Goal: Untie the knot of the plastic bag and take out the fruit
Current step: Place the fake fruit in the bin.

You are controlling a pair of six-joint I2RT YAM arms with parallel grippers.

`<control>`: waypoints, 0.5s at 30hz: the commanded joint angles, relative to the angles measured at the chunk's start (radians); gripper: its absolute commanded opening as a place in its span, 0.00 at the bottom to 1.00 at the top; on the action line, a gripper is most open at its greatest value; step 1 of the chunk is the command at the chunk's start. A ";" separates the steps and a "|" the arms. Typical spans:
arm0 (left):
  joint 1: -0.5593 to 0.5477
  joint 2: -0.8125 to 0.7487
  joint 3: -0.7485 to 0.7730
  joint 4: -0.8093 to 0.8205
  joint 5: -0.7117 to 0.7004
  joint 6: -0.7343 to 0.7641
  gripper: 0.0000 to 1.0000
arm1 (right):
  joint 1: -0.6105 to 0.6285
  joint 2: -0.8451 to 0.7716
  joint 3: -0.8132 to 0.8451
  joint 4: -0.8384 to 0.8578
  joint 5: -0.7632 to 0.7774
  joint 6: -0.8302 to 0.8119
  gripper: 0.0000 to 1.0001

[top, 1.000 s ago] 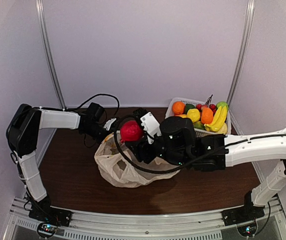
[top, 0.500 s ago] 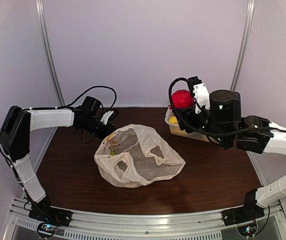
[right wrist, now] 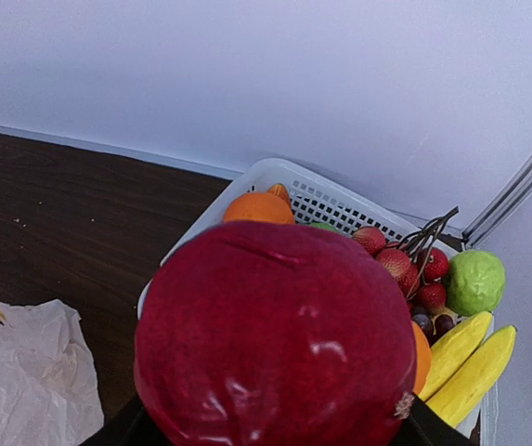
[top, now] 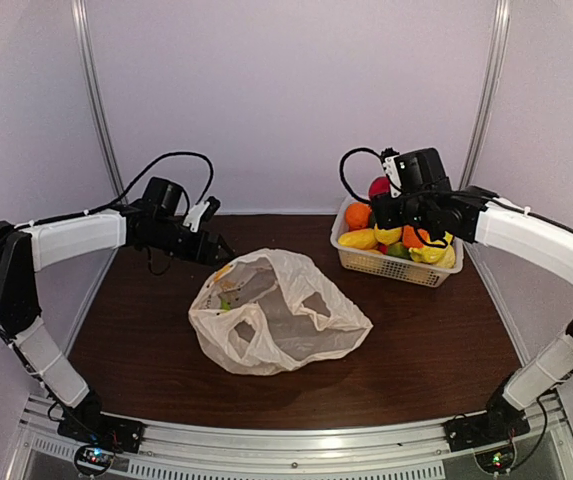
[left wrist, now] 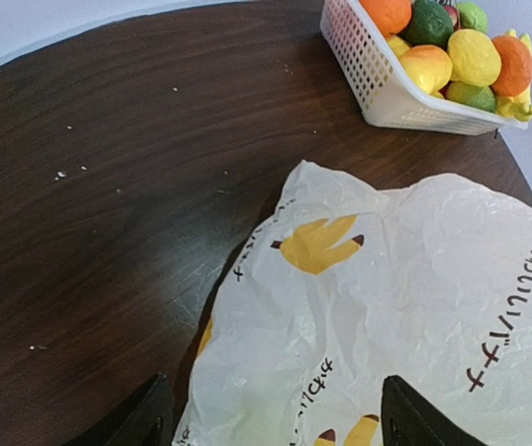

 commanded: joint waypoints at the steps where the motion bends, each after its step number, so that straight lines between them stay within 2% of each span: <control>1: 0.054 -0.037 -0.014 0.029 -0.015 -0.008 0.79 | -0.107 0.095 0.115 -0.050 -0.136 -0.001 0.56; 15: 0.059 -0.103 -0.028 0.022 -0.062 0.010 0.79 | -0.300 0.427 0.383 -0.133 -0.202 0.012 0.55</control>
